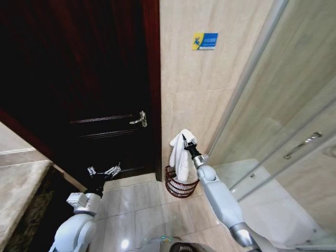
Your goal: Discard the used towel into the hamper.
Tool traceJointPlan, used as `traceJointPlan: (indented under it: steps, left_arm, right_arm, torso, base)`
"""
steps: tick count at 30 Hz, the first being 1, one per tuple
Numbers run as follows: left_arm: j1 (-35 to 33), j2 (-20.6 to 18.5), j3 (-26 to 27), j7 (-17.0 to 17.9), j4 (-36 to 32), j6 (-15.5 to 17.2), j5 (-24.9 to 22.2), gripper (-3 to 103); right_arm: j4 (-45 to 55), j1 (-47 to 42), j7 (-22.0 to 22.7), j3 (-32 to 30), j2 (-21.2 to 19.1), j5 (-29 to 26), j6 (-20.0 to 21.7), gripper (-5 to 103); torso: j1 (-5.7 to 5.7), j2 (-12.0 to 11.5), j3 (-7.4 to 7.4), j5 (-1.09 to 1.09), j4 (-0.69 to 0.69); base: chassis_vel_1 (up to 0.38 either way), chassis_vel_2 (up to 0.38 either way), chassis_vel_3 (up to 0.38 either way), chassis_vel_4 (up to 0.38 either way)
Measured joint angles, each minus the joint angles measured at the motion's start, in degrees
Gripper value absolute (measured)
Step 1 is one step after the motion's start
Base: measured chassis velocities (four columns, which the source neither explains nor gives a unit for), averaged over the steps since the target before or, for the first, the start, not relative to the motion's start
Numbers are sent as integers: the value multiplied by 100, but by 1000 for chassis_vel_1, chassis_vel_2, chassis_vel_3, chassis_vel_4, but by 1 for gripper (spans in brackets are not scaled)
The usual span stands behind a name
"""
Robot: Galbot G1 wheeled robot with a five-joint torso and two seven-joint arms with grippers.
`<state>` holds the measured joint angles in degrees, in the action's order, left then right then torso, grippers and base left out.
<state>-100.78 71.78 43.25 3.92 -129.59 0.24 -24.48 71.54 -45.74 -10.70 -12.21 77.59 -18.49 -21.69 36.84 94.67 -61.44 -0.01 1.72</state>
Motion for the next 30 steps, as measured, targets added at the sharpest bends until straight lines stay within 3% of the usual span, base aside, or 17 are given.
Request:
traceJointPlan:
  steps: [4,19,23,26,30]
  left_arm:
    - [0,0,-1,0,-1,0,0,100]
    - [0,0,-2,0,0,0,0,100]
    - [0,0,-1,0,0,0,0,100]
    - [0,0,-1,0,0,0,0,100]
    - [0,1,-2,0,-1,0,0,100]
  right_arm:
    - [1,-12,3,-16,9,18,17,10]
    - [18,-63,75,-28,105,56,-23,10]
    - [21,-161,410,-181,172,176,85,10]
    - [8,-287,747,-363,236,201,277,10]
    - [-254,-287,823,-555,294,122,356,10]
  torso:
    - [1,0,0,2,-5]
    - [0,0,0,1,1]
    - [0,0,0,-1,3]
    - [0,0,0,0,-4]
    - [0,0,0,2,-4]
  base:
    - [-39,-40,8,19]
    - [89,79,-73,-84]
    - [121,101,-64,-97]
    - [14,19,-1,-9]
    - [-28,-35,12,22]
